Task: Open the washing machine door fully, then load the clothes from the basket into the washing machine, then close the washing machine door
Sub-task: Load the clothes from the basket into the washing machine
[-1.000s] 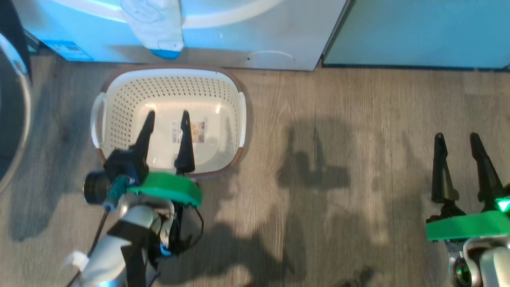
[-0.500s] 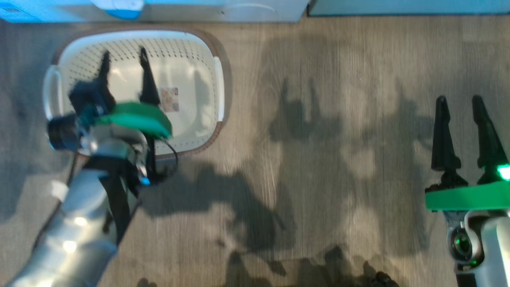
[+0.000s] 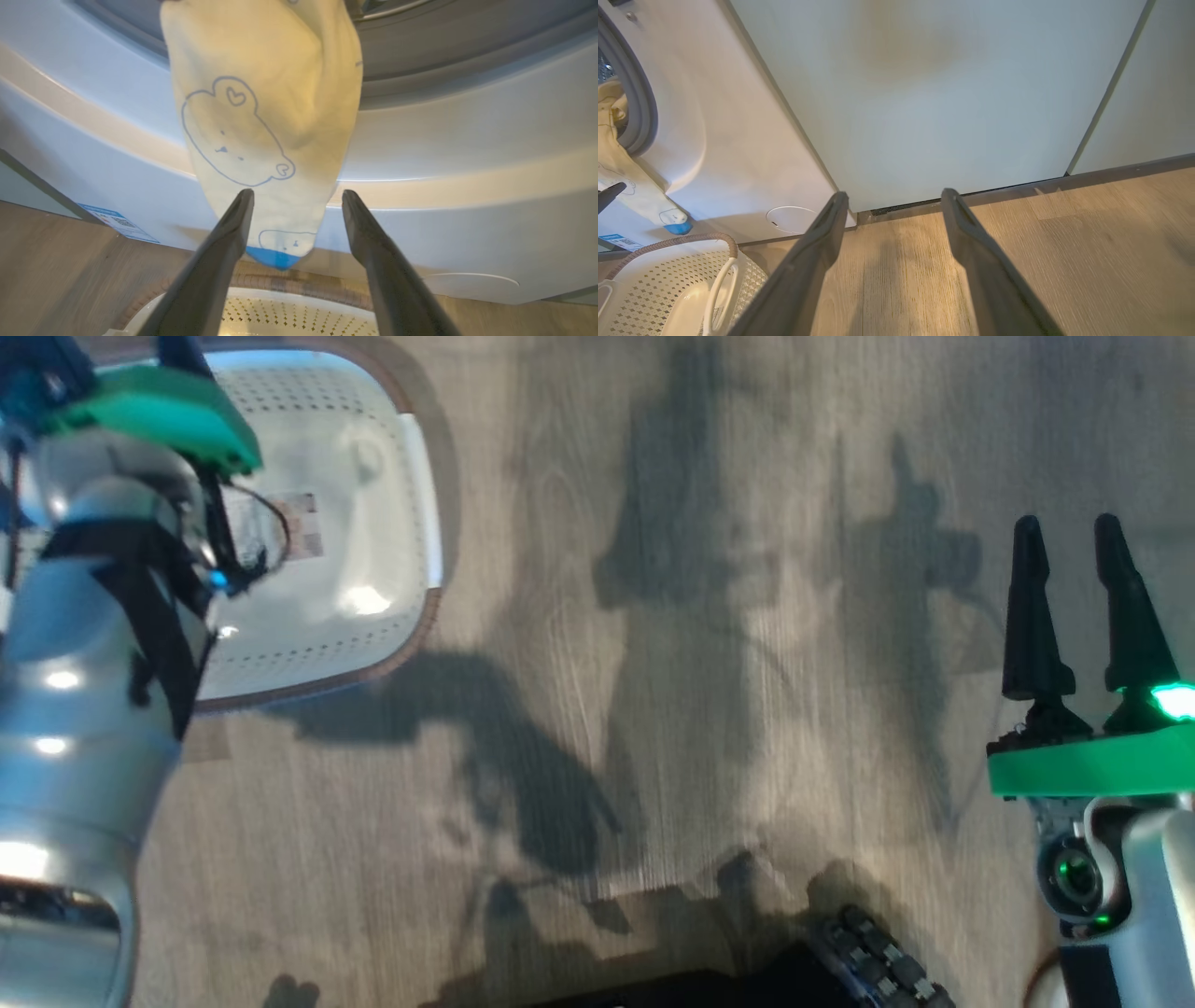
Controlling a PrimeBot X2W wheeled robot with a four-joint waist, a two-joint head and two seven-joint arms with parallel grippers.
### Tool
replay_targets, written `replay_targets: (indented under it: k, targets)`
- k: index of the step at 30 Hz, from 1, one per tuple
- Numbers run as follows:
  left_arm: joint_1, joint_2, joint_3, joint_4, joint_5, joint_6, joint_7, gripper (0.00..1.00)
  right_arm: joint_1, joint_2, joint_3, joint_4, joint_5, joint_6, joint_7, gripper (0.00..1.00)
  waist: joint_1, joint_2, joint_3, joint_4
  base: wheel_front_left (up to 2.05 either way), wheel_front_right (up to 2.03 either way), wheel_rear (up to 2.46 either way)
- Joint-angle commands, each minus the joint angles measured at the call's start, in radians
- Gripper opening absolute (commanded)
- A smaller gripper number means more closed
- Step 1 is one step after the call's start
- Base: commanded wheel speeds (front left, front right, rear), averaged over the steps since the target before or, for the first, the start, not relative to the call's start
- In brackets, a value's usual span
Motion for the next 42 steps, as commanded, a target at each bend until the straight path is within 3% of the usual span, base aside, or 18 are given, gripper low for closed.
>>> replay_targets:
  k: [1, 20, 21, 22, 23, 24, 34, 42]
  targets:
    - [-0.042, 0.052, 0.028, 0.006, 0.013, -0.008, 0.002, 1.00, 0.000, -0.001, 0.020, -0.024, 0.016, 0.004, -0.010, 1.00, -0.0002, 0.0001, 0.022, -0.023, 0.00, 0.00, 0.00]
    - [-0.199, 0.056, 0.015, 0.132, 0.037, -0.032, -0.010, 1.00, -0.028, -0.001, 0.047, -0.016, 0.071, 0.004, -0.010, 1.00, -0.0002, 0.0001, 0.054, -0.059, 0.00, 0.00, 0.00]
    - [-0.202, 0.055, 0.018, 0.137, 0.036, -0.029, -0.011, 0.77, -0.028, -0.001, 0.047, -0.016, 0.073, 0.004, -0.010, 1.00, -0.0002, 0.0001, 0.054, -0.059, 0.00, 0.00, 0.00]
    - [-0.203, 0.054, 0.020, 0.141, 0.036, -0.027, -0.012, 0.36, -0.028, -0.001, 0.047, -0.016, 0.074, 0.004, -0.010, 1.00, -0.0002, 0.0001, 0.054, -0.060, 0.00, 0.00, 0.00]
    - [-0.204, 0.054, 0.020, 0.145, 0.037, -0.027, -0.012, 0.04, -0.028, -0.001, 0.047, -0.015, 0.075, 0.004, -0.010, 1.00, -0.0002, 0.0001, 0.054, -0.060, 0.00, 0.00, 0.00]
    - [-0.206, 0.054, 0.020, 0.149, 0.037, -0.027, -0.012, 0.00, -0.028, -0.001, 0.047, -0.015, 0.076, 0.004, -0.010, 1.00, -0.0002, 0.0001, 0.054, -0.060, 0.00, 0.00, 0.00]
    - [-0.192, 0.031, 0.003, 0.163, 0.034, -0.043, -0.004, 0.00, -0.023, -0.001, 0.033, -0.015, 0.071, 0.004, -0.010, 1.00, -0.0002, 0.0001, 0.038, -0.032, 0.00, 0.00, 0.00]
    - [-0.139, 0.038, -0.027, 0.065, 0.024, -0.063, 0.080, 0.00, -0.005, -0.001, 0.015, -0.019, 0.057, 0.004, -0.010, 1.00, -0.0002, 0.0001, 0.010, 0.007, 0.00, 0.00, 0.00]
